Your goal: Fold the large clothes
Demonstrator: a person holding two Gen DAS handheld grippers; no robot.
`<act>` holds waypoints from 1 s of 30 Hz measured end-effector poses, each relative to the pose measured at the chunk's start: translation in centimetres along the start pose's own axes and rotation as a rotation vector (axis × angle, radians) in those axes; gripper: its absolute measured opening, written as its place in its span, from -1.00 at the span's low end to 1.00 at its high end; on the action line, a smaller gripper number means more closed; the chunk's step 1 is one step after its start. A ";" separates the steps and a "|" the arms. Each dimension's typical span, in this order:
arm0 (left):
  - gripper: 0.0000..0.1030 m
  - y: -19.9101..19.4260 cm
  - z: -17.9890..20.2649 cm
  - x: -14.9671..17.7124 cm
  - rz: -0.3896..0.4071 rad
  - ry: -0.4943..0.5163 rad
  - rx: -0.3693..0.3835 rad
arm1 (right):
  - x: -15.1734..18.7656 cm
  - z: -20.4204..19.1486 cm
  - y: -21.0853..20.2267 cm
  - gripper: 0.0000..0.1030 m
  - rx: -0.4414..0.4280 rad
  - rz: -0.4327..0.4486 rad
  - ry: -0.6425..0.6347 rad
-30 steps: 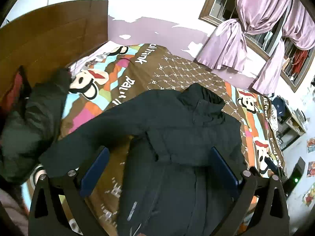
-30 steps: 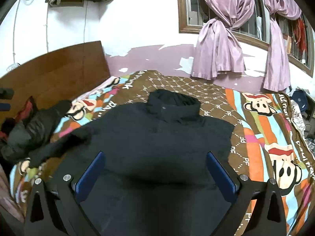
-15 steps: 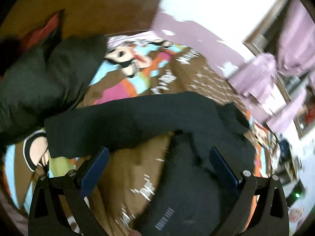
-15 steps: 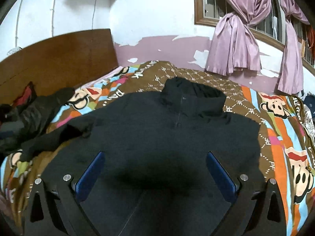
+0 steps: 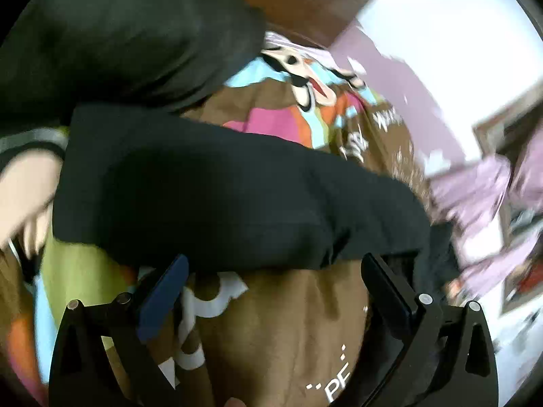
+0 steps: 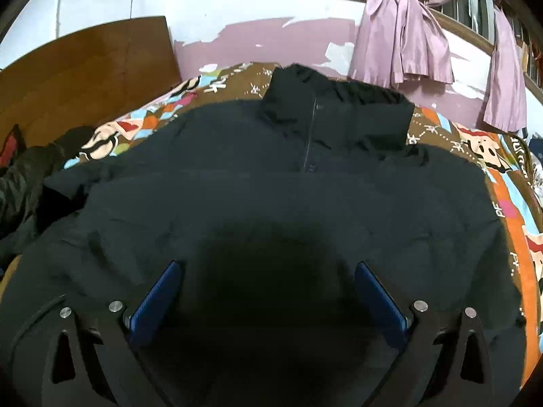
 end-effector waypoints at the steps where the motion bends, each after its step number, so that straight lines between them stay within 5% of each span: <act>1: 0.93 0.0 -1.1 -0.5 0.002 -0.061 0.023 | -0.1 0.0 0.4 1.00 0.002 0.001 0.006; 12: 0.91 1.8 -4.4 -3.2 0.020 -0.310 0.053 | 0.8 -0.1 3.5 1.00 -0.028 -0.042 0.038; 14: 0.74 1.8 -4.7 -3.6 0.042 -0.337 0.039 | 1.0 -0.2 3.5 1.00 -0.032 -0.038 0.043; 16: 0.15 1.9 -5.3 -3.6 0.051 -0.363 -0.017 | 1.1 -0.3 3.6 1.00 -0.030 -0.032 0.043; 18: -0.19 1.7 -5.9 -3.5 0.070 -0.361 -0.050 | 1.2 -0.3 3.6 1.00 -0.031 -0.027 0.044; 22: -0.83 0.7 -5.2 -3.0 0.125 -0.265 -0.052 | 1.3 -0.1 3.8 1.00 -0.050 -0.015 0.058; 30: -0.91 -3.0 0.8 -0.4 0.298 0.041 -0.011 | 1.4 0.0 3.7 1.00 -0.065 -0.004 0.077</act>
Point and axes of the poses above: each gripper's, at about its wrist camera, not at the fingertips, and y roughly the way its jaws point, z to its right, x to its underside, the point moved 4 cm from there along y, roughly the way its jaws point, and after that the axes turned 11 degrees about -y, right-handed, at the moved point
